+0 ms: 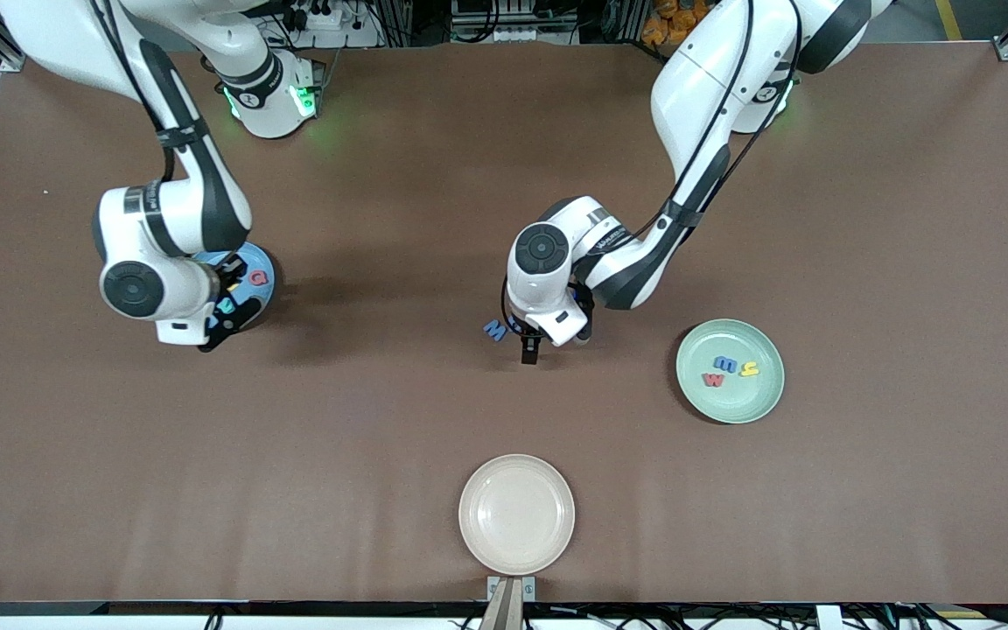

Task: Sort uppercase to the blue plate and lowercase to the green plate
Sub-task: 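Carry yellow H to the blue plate while the left gripper reaches blue g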

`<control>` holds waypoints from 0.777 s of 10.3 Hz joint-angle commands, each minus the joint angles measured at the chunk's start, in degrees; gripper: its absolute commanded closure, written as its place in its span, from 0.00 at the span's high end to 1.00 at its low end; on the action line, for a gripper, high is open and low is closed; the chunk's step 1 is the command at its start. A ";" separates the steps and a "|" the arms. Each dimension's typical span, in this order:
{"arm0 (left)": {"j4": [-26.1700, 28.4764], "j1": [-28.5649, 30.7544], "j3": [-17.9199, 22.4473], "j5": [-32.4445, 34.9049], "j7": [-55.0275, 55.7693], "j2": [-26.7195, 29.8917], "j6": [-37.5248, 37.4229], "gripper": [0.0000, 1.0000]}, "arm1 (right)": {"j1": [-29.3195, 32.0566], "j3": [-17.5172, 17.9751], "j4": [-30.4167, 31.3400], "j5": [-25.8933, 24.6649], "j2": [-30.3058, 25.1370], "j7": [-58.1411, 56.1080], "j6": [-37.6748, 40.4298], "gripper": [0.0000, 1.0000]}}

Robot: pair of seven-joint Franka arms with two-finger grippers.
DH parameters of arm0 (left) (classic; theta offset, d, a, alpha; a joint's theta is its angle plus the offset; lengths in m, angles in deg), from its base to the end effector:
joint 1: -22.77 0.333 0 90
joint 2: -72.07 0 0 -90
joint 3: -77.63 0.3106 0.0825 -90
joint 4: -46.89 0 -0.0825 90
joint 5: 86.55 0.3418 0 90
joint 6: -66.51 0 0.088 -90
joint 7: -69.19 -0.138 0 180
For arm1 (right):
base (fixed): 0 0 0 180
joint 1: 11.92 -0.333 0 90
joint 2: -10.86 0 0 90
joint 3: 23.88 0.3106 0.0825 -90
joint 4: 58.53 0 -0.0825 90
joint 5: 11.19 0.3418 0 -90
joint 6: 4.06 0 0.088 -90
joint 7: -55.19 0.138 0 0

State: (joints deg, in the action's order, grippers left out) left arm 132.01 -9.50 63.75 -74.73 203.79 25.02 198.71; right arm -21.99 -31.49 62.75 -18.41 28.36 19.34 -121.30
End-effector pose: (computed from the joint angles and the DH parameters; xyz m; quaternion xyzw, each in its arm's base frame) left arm 0.4980 -0.4680 0.1894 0.7371 0.6756 -0.0107 0.0140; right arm 0.4914 0.0101 0.2432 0.9127 0.3572 -0.1980 0.0134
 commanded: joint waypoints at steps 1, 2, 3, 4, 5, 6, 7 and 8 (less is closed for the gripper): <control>-1.27 -2.18 0.70 -0.57 -0.30 -0.94 -0.09 1.00 | -0.22 -1.97 5.71 0.54 -0.72 -3.70 -7.72 0.33; -1.53 -2.62 0.70 -0.49 0.22 -1.55 -0.09 1.00 | -0.22 -2.24 6.77 0.45 -0.63 -3.79 -8.95 0.34; -1.71 -2.97 0.70 -0.49 0.32 -2.08 0.25 1.00 | -0.22 -2.50 8.43 0.36 -0.54 -4.49 -12.01 0.42; -1.71 -3.24 0.70 -0.40 0.40 -2.43 0.95 1.00 | 0.04 -2.76 9.93 0.36 -0.54 -5.54 -14.30 0.48; -1.71 -3.24 0.70 -0.40 0.40 -2.96 1.57 1.00 | 0.13 -2.94 10.03 0.36 -0.46 -5.55 -14.15 0.61; -1.71 -3.24 0.70 -0.31 0.40 -3.05 1.92 1.00 | 0.13 -2.94 10.03 0.36 -0.28 -5.46 -14.15 0.77; -1.63 -3.33 0.70 -0.22 0.49 -3.14 2.28 1.00 | 0.13 -2.86 9.94 0.45 -0.11 -5.46 -14.15 0.80; -1.71 -3.42 0.78 -0.14 0.40 -3.57 2.54 1.00 | -0.04 -2.85 9.86 0.45 -0.10 -5.11 -13.98 0.84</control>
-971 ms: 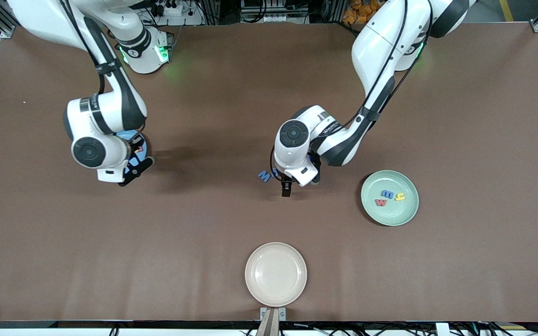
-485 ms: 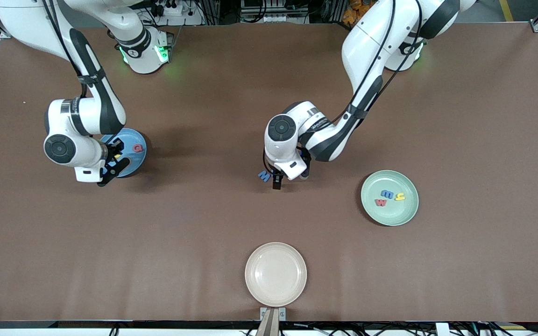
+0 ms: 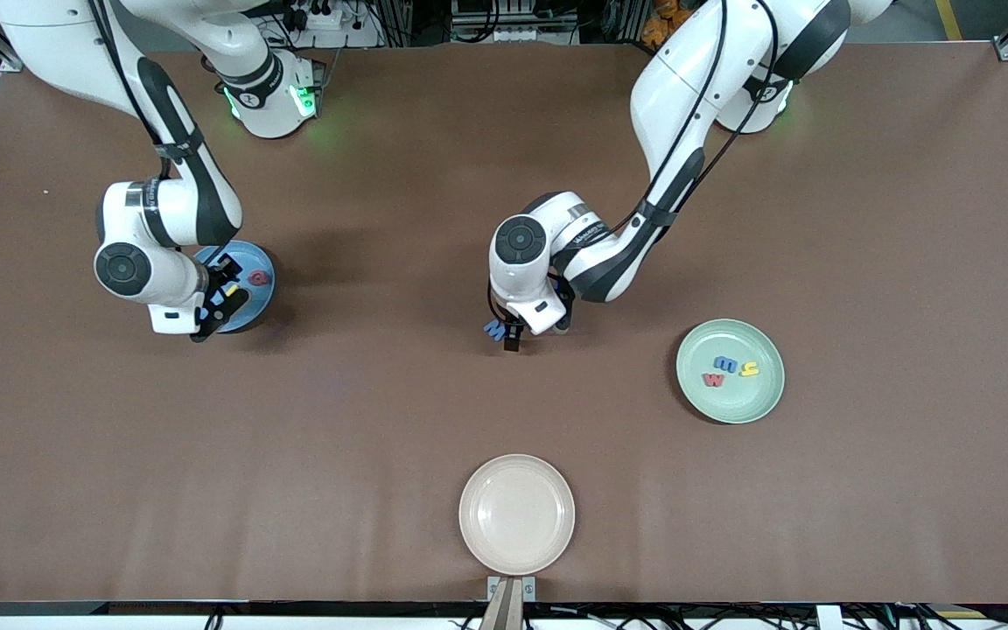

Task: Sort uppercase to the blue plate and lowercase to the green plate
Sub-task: 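Carry yellow H to the blue plate while the left gripper reaches blue g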

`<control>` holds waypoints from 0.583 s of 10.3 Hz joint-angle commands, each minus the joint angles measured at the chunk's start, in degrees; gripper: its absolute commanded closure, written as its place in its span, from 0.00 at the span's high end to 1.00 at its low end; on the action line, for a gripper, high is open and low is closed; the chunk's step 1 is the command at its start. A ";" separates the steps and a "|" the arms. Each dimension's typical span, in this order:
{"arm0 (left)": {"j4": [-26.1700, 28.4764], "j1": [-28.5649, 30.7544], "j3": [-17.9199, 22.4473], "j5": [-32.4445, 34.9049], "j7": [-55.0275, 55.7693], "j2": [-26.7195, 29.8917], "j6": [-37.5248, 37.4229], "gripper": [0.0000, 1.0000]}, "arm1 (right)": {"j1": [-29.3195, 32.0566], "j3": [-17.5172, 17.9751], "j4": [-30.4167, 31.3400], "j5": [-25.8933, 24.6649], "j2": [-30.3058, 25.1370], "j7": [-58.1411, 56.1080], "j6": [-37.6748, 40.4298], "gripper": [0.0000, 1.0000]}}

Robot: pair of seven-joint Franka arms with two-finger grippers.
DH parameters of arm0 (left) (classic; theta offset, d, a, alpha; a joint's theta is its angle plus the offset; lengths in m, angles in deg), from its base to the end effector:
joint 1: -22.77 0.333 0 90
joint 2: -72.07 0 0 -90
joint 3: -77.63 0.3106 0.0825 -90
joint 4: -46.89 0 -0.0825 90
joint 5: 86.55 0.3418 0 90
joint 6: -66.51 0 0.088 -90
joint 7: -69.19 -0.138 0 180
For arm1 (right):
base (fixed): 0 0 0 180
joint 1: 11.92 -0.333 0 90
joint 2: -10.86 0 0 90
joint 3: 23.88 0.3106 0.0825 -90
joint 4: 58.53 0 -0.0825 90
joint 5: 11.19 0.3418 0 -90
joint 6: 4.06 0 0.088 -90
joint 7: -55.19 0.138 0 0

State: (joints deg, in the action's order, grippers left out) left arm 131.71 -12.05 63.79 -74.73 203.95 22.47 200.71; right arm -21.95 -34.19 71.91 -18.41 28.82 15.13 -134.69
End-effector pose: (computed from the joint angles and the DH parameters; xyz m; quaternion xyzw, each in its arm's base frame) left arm 0.4756 -0.4900 0.1648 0.7501 0.6610 -0.0169 0.0120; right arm 0.4663 -0.0116 0.1998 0.9097 0.3800 -0.1671 0.0120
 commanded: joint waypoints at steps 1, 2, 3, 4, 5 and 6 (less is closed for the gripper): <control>-1.33 -0.87 0.74 -0.05 0.33 -1.20 0.72 1.00 | -0.25 -0.15 0.60 0.63 -0.56 -0.55 -0.59 0.86; -1.33 -0.95 0.74 0.04 0.33 -1.37 0.80 1.00 | -0.43 -0.06 0.60 1.06 -0.56 -0.11 -0.42 0.86; -1.33 -1.13 0.92 0.04 0.33 -1.55 0.89 1.00 | -0.60 0.03 0.43 1.16 -0.56 1.89 0.98 0.86; -1.33 -1.13 1.01 0.13 0.76 -1.55 0.89 1.00 | -1.56 0.20 0.17 1.16 -0.73 5.83 3.25 0.85; -1.24 -1.13 1.01 0.22 1.81 -1.46 0.81 1.00 | -2.09 0.46 -0.10 1.24 -1.08 7.52 4.06 0.85; -1.24 -1.04 1.01 0.13 2.26 -1.38 0.80 1.00 | -2.10 1.68 -0.10 1.24 -1.17 8.14 4.50 0.85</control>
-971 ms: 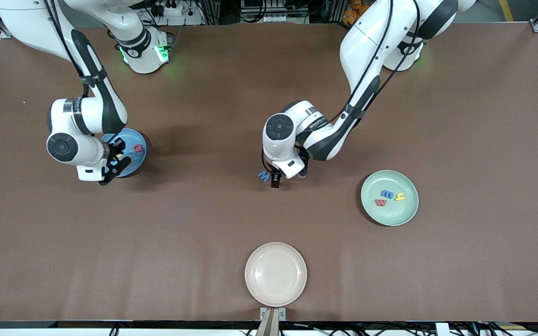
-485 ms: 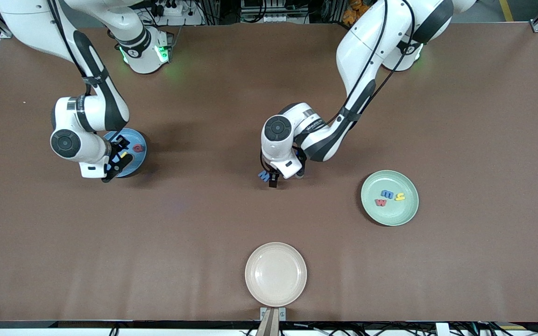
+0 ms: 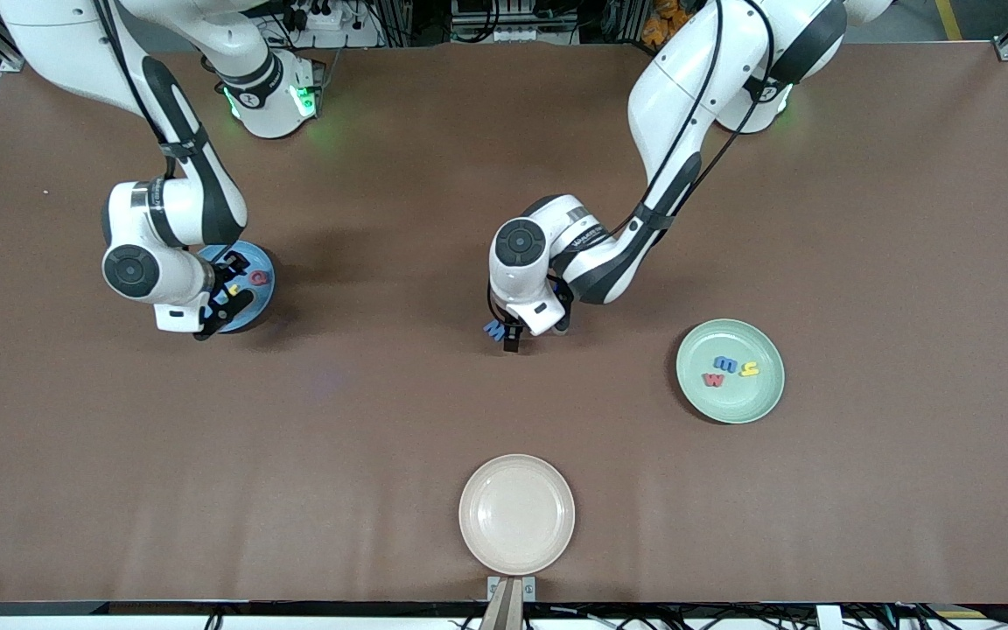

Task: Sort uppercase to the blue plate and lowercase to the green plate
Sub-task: 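Carry yellow H to the blue plate while the left gripper reaches blue g, then release H on the blue plate while the left gripper grasps blue g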

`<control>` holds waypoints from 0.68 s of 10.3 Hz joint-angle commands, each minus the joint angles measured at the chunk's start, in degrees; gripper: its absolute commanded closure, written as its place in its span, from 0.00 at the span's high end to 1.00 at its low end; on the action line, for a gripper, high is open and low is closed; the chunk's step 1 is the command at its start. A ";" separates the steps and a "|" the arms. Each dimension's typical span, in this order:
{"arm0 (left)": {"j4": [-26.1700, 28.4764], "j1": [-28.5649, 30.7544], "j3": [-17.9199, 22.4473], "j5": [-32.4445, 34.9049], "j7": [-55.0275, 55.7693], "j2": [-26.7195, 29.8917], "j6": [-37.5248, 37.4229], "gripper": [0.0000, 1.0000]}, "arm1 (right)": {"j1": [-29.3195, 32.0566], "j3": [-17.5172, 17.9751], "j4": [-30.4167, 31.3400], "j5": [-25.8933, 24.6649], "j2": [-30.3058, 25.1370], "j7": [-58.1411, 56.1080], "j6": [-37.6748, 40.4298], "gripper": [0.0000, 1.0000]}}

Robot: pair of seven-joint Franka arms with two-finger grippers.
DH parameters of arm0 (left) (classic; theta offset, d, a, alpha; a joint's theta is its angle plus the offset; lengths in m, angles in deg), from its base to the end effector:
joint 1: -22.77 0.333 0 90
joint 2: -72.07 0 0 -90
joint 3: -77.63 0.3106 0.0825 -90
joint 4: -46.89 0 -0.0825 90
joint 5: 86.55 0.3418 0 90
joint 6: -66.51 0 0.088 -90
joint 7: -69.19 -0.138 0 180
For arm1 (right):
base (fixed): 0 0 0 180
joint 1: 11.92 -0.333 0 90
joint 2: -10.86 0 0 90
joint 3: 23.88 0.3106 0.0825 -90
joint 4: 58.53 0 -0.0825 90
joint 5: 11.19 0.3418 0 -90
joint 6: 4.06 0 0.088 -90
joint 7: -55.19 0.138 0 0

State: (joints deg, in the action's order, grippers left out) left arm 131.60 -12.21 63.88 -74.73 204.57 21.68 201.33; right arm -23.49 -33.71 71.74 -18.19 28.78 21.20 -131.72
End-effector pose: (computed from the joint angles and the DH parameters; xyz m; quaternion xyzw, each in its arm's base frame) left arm 0.4744 -0.4907 0.1571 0.7469 0.6646 -0.0183 0.0114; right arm 0.4595 0.0039 0.1988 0.9200 0.3434 -0.1884 0.0158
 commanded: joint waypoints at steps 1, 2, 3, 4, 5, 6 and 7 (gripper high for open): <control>-1.21 -0.71 1.01 0.13 2.60 -0.51 0.18 0.42 | -0.56 1.48 -0.01 1.02 -1.22 3.56 2.32 0.85; -1.21 -0.71 1.01 0.13 3.66 -0.50 0.18 0.00 | -0.56 2.35 -0.01 1.02 -1.31 5.66 3.37 0.84; -1.13 -0.71 1.01 0.22 3.67 -0.42 0.18 0.00 | -0.56 3.75 -0.36 1.11 -1.74 8.99 4.95 0.84; -1.21 -0.71 1.01 0.22 3.76 -0.33 0.18 0.00 | -0.56 5.16 -0.45 1.11 -2.62 11.20 5.23 0.84; -1.21 -0.53 1.10 0.22 3.67 -0.15 0.18 0.00 | -0.56 6.74 -0.45 1.11 -3.15 15.05 5.32 0.84; -1.21 -0.70 1.97 0.48 3.67 0.11 0.10 0.00 | -0.56 7.88 -0.37 1.02 -3.15 17.79 5.32 0.84; -1.21 -0.79 2.94 0.48 3.67 0.55 -0.17 0.00 | -0.56 9.11 -0.37 1.11 -3.15 19.90 5.23 0.84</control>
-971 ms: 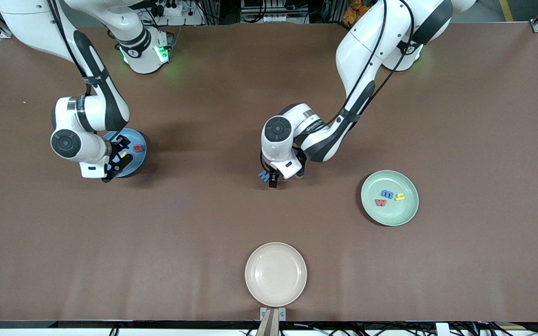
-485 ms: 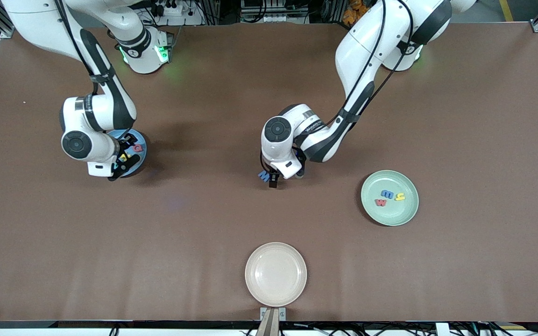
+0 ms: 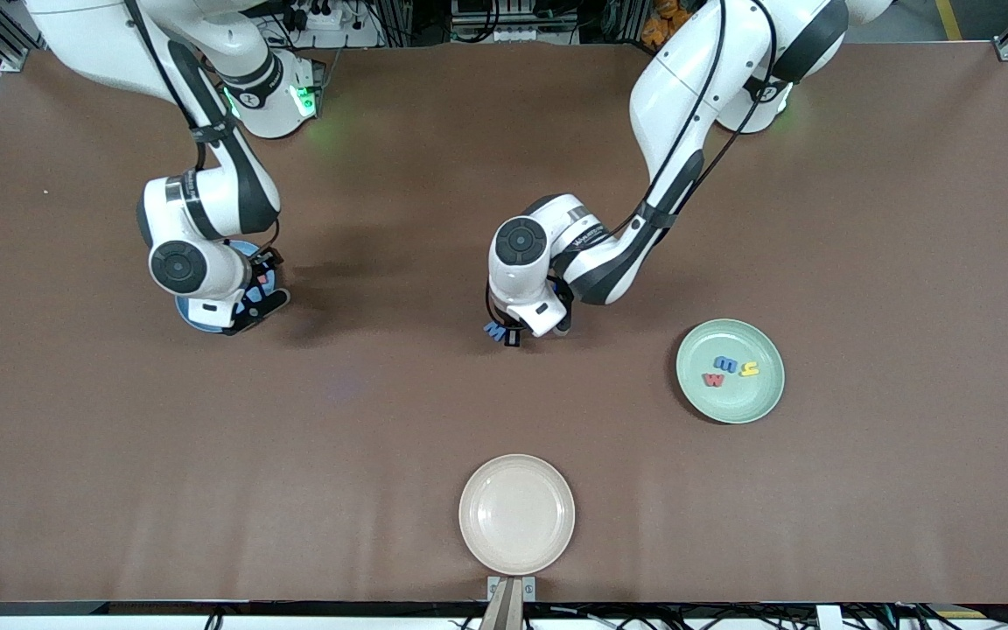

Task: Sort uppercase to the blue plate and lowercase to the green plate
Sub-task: 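Release H on the blue plate while the left gripper grasps blue g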

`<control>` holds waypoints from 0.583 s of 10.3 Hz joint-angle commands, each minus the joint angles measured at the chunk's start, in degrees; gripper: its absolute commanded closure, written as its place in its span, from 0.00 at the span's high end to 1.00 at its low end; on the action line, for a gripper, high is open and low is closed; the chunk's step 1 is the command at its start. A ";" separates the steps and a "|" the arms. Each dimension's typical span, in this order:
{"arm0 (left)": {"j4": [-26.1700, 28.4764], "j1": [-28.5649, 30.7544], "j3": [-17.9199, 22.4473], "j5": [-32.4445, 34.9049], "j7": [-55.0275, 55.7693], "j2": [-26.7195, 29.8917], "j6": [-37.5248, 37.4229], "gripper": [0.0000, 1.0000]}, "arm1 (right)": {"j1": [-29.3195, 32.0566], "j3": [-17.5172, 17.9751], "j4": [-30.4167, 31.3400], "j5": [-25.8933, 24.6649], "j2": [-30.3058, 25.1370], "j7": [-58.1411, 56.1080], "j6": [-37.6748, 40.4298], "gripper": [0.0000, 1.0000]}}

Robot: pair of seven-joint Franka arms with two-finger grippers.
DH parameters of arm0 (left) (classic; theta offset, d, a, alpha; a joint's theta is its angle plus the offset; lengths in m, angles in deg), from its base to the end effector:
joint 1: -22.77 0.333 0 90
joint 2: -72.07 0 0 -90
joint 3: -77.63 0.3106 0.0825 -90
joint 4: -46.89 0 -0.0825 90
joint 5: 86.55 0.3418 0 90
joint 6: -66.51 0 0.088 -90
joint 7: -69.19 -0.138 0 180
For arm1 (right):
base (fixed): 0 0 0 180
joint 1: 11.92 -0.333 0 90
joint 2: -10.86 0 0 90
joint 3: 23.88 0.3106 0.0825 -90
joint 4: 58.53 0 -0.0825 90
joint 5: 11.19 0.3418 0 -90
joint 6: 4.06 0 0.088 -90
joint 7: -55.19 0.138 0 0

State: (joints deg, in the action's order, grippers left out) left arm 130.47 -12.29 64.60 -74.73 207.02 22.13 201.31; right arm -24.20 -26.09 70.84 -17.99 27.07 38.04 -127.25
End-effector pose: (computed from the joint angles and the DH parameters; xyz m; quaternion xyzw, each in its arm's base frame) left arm 0.4850 -0.4902 0.1688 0.7291 0.6839 -0.0124 0.0235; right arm 0.4509 0.0714 0.2122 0.9418 0.2704 -0.1965 0.0357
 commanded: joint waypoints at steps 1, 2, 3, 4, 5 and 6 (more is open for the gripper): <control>0.09 -0.28 2.66 0.57 1.13 1.06 -0.58 0.00 | 0.15 3.07 0.44 2.82 -1.45 5.95 0.24 0.84; 0.18 0.08 3.10 0.57 1.13 1.68 -1.72 0.00 | 0.15 4.22 -0.17 9.46 -1.45 6.77 -0.38 0.84; 0.18 0.08 4.93 0.57 0.95 2.73 -2.69 0.00 | 0.06 5.10 -0.26 14.13 -1.19 6.77 -1.78 0.84; 0.36 0.34 6.42 0.57 0.78 3.35 -3.57 0.00 | -0.46 6.94 -0.26 14.96 -1.10 9.65 -3.97 0.83; 0.53 2.08 7.66 0.66 -0.18 3.79 -4.44 0.00 | -0.73 9.91 -0.35 14.89 -1.10 17.59 -4.42 0.83; 0.53 5.06 7.67 0.57 -2.63 4.23 -5.76 0.00 | -0.73 13.86 -0.35 14.54 -1.10 24.55 -6.43 0.83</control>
State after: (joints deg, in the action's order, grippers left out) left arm 130.00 -10.46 72.20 -74.69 206.45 24.53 197.58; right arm -24.68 -16.49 70.14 -4.26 26.93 54.49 -132.11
